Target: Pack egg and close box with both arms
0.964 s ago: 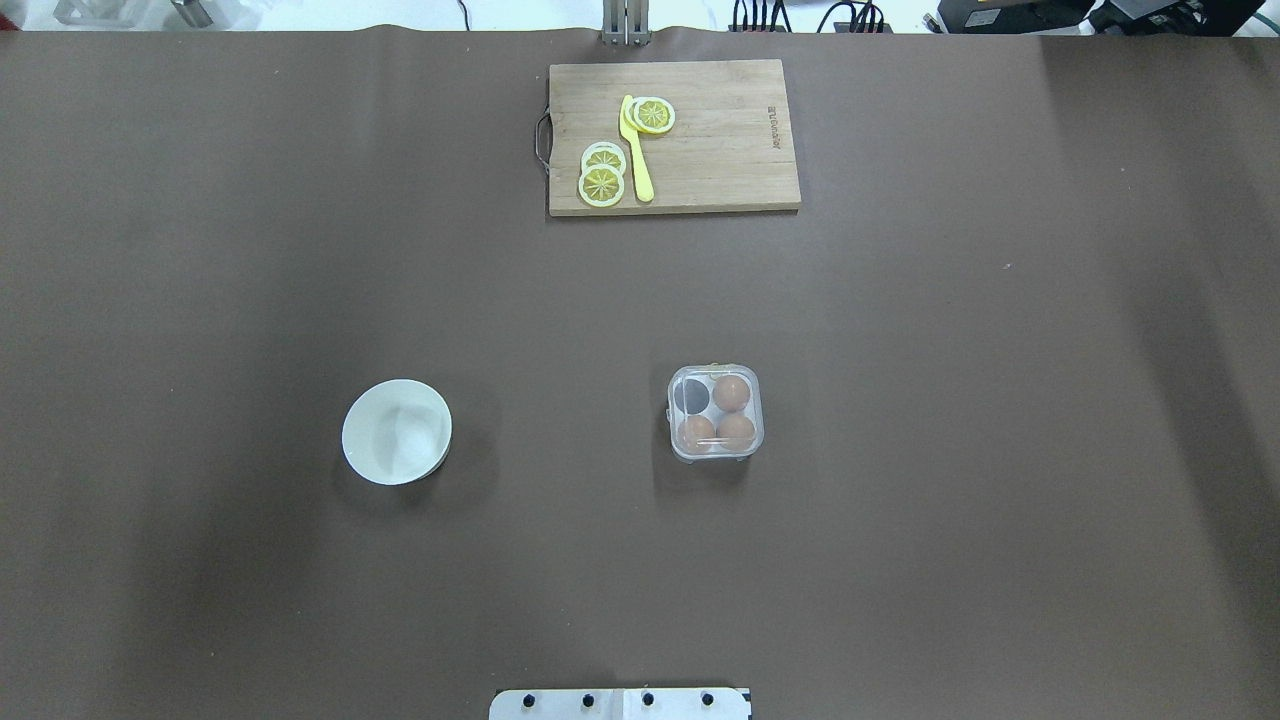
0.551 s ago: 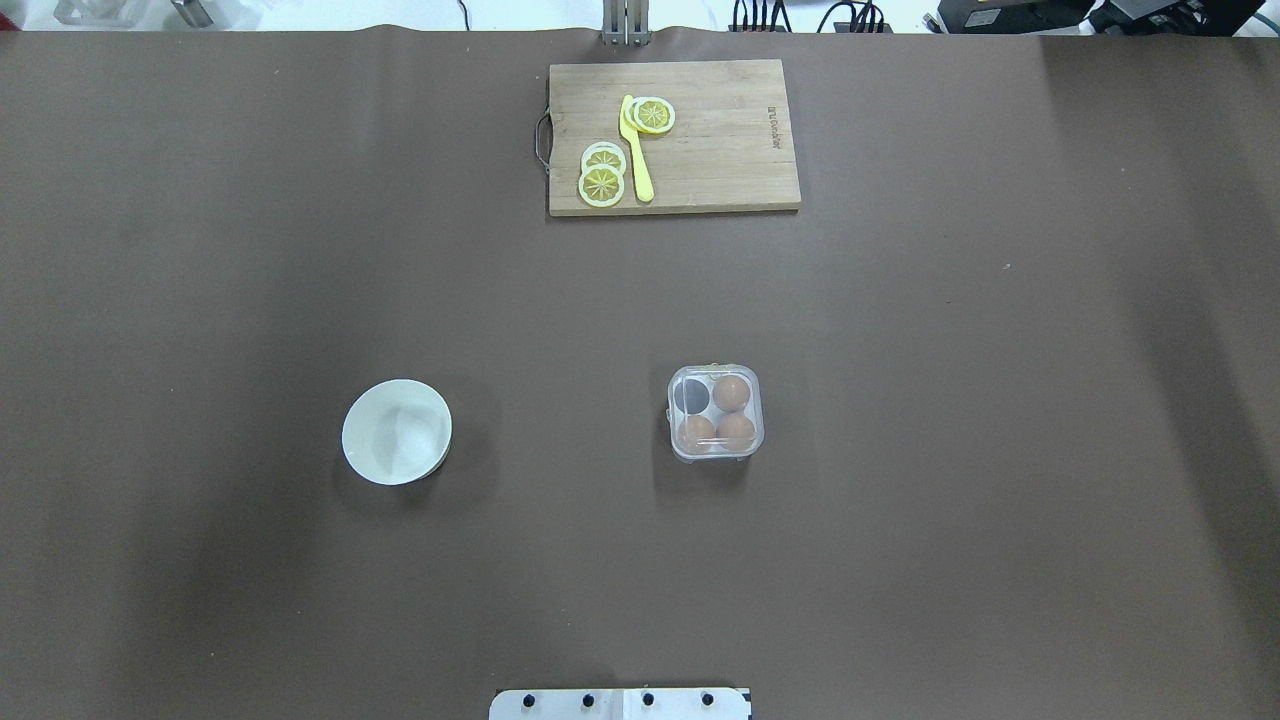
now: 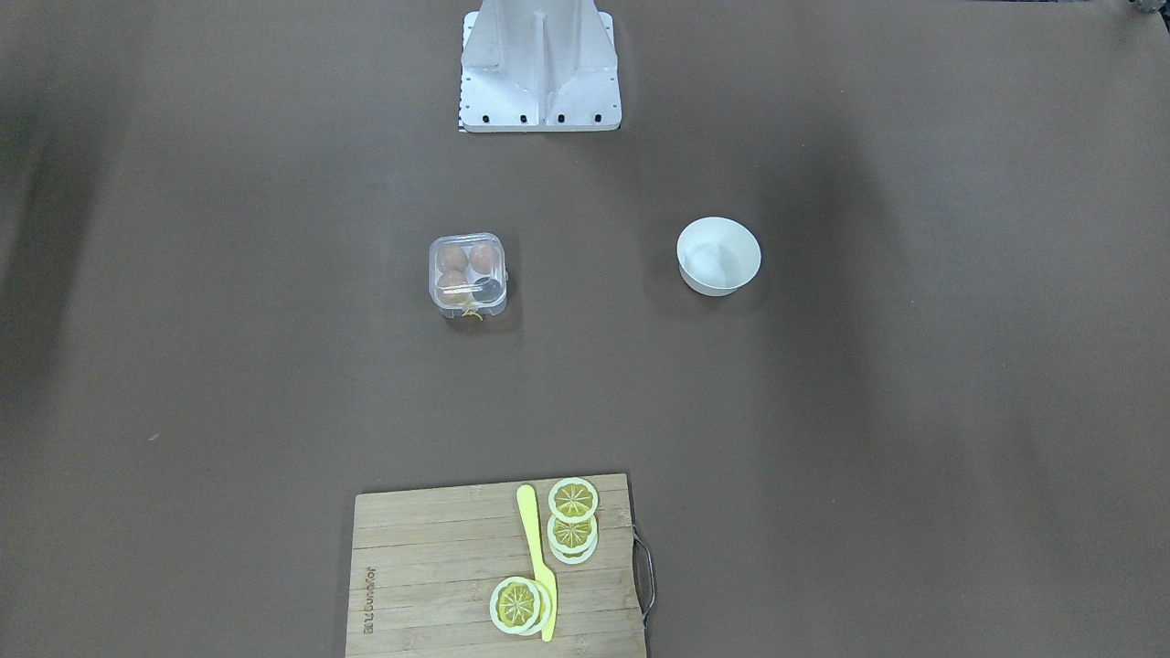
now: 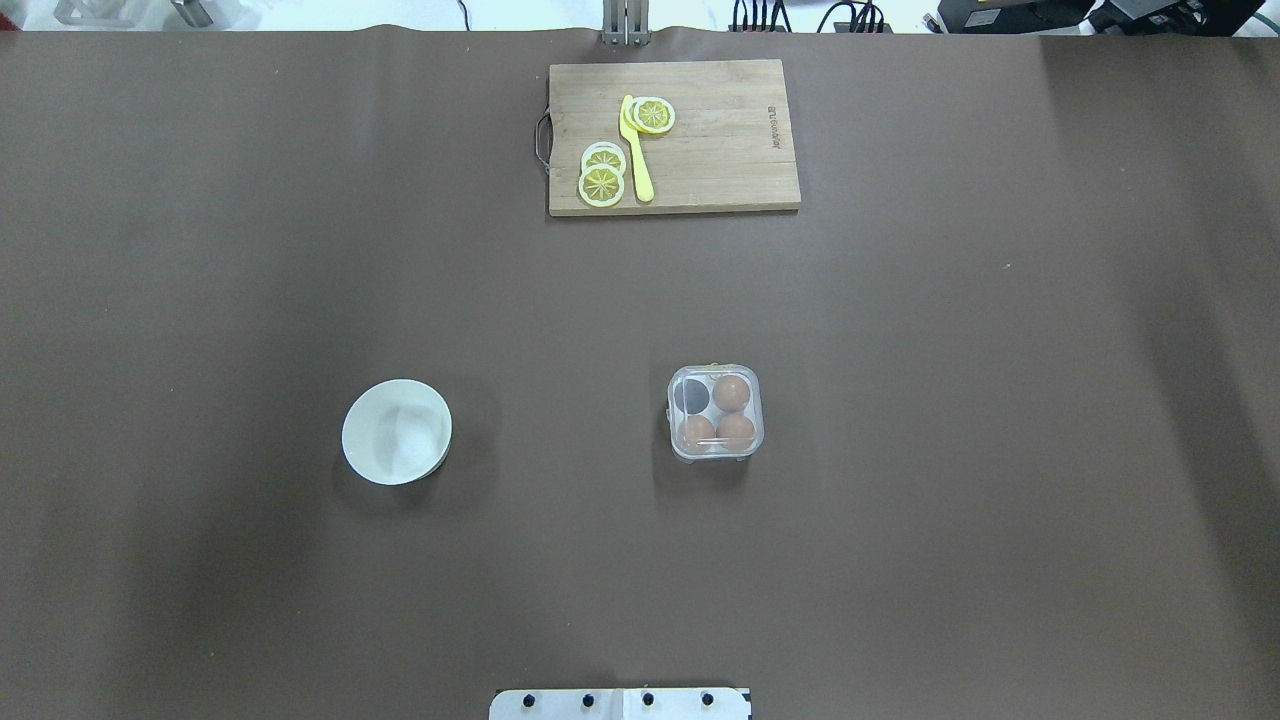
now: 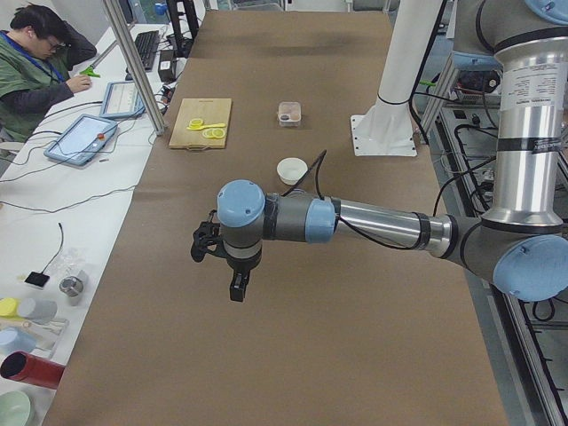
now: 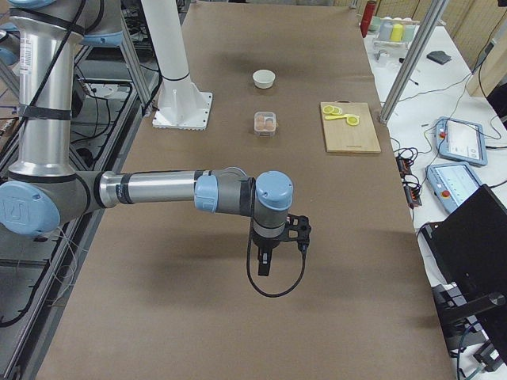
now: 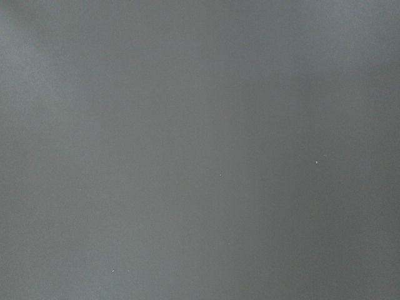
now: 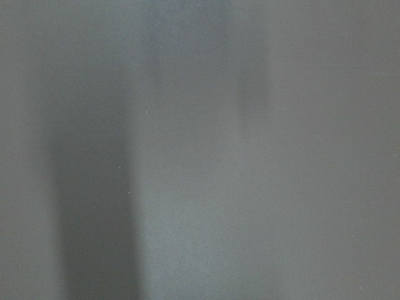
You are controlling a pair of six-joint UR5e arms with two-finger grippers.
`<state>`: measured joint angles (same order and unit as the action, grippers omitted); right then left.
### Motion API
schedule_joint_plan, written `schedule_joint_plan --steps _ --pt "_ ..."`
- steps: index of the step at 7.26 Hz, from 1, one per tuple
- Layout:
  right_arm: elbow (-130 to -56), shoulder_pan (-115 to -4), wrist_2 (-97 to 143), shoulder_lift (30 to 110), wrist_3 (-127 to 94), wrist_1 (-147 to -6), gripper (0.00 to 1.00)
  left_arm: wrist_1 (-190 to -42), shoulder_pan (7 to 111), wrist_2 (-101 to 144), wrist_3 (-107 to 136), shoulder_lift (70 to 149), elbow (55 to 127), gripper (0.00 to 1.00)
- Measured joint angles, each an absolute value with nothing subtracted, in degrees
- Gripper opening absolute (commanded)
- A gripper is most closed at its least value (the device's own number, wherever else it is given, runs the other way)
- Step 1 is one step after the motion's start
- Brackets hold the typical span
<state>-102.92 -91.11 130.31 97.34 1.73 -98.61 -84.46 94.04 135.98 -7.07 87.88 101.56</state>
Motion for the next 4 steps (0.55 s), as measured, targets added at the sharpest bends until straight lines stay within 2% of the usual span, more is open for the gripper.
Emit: schedule_joint_plan --steps 4 --pt "-103.0 -90.9 130.9 97.4 1.8 -98.6 1.00 -84.5 94.0 136.1 -7.0 87.7 101.8 0.98"
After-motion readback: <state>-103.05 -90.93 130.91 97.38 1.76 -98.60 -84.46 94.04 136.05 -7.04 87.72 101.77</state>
